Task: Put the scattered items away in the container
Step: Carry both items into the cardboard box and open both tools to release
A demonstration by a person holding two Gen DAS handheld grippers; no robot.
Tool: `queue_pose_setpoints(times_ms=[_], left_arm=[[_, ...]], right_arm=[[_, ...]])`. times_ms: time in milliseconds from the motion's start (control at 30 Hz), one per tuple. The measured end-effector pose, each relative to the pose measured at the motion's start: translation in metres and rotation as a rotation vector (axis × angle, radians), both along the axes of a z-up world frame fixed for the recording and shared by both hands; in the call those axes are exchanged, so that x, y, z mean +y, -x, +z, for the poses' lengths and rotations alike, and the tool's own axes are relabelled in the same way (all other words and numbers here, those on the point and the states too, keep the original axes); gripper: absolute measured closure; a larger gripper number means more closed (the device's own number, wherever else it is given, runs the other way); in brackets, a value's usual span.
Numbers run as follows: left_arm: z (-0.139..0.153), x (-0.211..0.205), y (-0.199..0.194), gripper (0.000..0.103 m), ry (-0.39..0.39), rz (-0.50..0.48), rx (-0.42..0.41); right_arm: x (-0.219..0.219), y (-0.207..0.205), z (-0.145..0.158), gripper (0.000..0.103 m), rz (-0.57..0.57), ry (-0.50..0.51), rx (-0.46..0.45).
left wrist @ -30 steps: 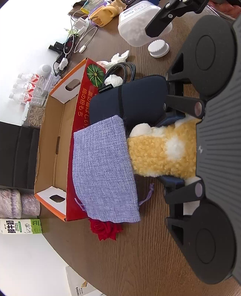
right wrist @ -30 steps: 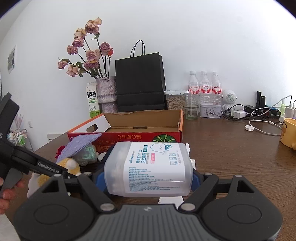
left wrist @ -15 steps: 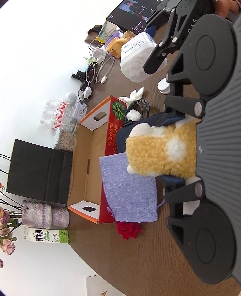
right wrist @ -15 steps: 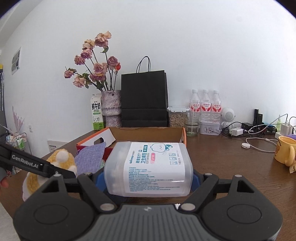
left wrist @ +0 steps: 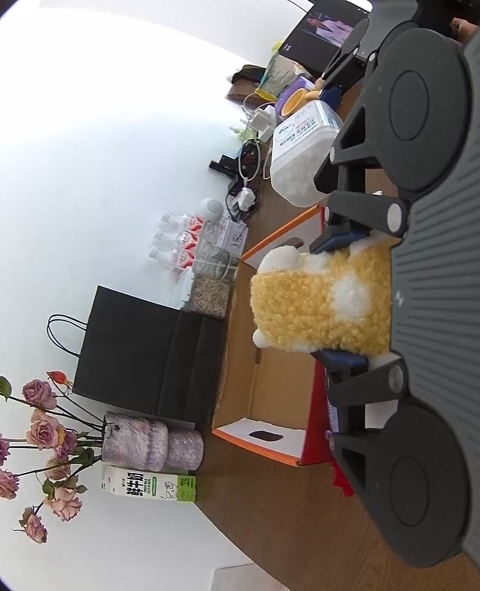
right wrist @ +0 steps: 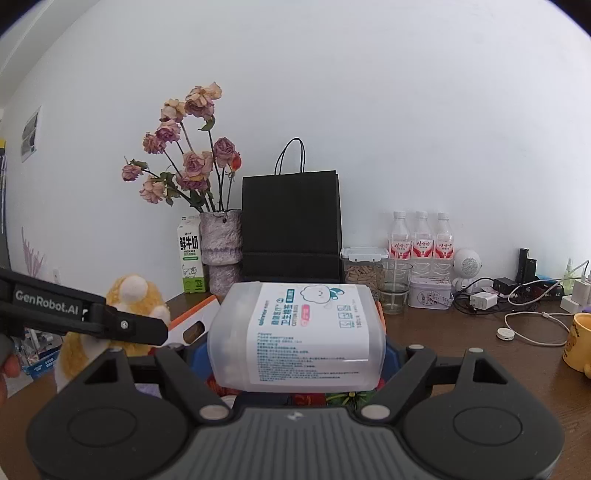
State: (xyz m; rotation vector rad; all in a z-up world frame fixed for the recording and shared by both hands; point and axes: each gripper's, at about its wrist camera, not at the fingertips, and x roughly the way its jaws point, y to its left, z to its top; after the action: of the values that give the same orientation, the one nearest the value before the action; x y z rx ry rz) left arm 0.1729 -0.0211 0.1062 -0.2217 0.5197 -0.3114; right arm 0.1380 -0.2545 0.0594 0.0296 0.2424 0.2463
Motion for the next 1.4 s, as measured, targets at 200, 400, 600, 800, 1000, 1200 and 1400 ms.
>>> queue_pose_setpoints(times_ms=[200, 400, 600, 800, 1000, 1200, 1400], left_arm=[[0.013, 0.009, -0.046, 0.051, 0.045, 0.043, -0.061], [0.010, 0.016, -0.103, 0.051, 0.064, 0.100, -0.095], [-0.005, 0.015, -0.160, 0.051, 0.028, 0.132, -0.094], [-0.023, 0.023, -0.201, 0.051, -0.019, 0.207, -0.062], [-0.051, 0.017, -0.224, 0.051, -0.084, 0.202, 0.034], [-0.065, 0.013, -0.230, 0.050, -0.116, 0.179, 0.081], [-0.060, 0.008, -0.228, 0.000, -0.174, 0.222, 0.064]], right_arm=[[0.012, -0.056, 0.013, 0.021, 0.003, 0.005, -0.008], [0.025, -0.118, 0.018, 0.021, 0.007, 0.015, 0.006], [0.038, -0.183, 0.012, 0.021, 0.028, 0.038, 0.053], [0.038, -0.232, -0.011, 0.021, 0.034, 0.022, 0.143], [0.044, -0.255, -0.049, 0.021, 0.060, 0.068, 0.278], [0.051, -0.258, -0.063, 0.021, 0.063, 0.098, 0.321], [0.053, -0.259, -0.061, 0.001, 0.049, 0.137, 0.351]])
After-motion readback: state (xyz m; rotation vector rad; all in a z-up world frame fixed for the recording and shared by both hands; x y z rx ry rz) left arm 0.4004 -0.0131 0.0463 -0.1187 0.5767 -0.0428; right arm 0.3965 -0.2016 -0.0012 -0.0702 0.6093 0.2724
